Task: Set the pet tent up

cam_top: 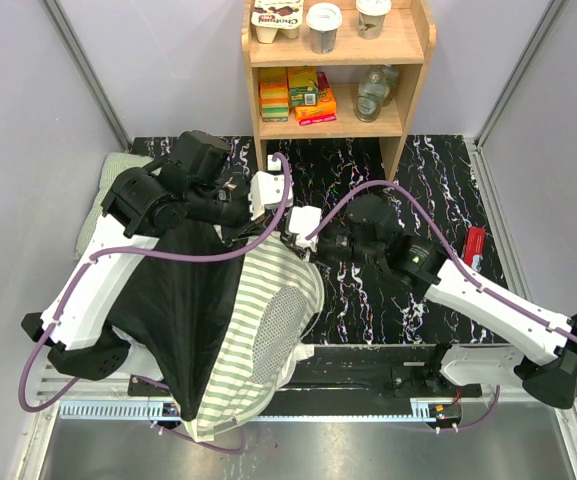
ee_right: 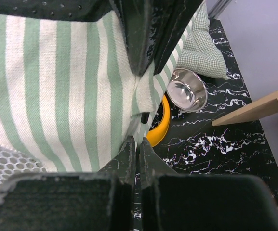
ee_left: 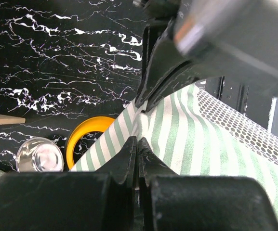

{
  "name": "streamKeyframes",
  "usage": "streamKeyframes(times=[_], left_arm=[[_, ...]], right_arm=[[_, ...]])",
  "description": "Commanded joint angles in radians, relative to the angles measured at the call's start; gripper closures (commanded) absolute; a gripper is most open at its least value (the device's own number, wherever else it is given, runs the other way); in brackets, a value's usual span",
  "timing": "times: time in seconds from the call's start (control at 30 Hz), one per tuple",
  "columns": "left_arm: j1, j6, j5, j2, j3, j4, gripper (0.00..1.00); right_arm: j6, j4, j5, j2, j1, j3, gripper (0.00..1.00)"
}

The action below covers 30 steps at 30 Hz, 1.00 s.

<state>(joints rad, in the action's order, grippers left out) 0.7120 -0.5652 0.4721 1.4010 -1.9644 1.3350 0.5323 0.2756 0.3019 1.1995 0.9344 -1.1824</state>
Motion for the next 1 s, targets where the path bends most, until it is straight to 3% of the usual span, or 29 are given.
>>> streamKeyframes(times=[0.0, 0.77, 0.97], left_arm=[[0.003, -0.025, -0.038, -0.002, -0.044, -0.020, 1.00], [0.027, -0.032, 0.056, 0.015, -0.053, 0.013, 1.00], [0.020, -0.019, 0.028, 0.015, -0.065, 0.010, 0.77]], right_arm=[[0.060, 0.086, 0.045, -0.031, 0.015, 0.058, 1.00], [0.049, 0.108, 0.043, 0.026, 0.017, -0.008, 1.00], [0.043, 0.089, 0.051, 0.003, 0.017, 0.021, 1.00]])
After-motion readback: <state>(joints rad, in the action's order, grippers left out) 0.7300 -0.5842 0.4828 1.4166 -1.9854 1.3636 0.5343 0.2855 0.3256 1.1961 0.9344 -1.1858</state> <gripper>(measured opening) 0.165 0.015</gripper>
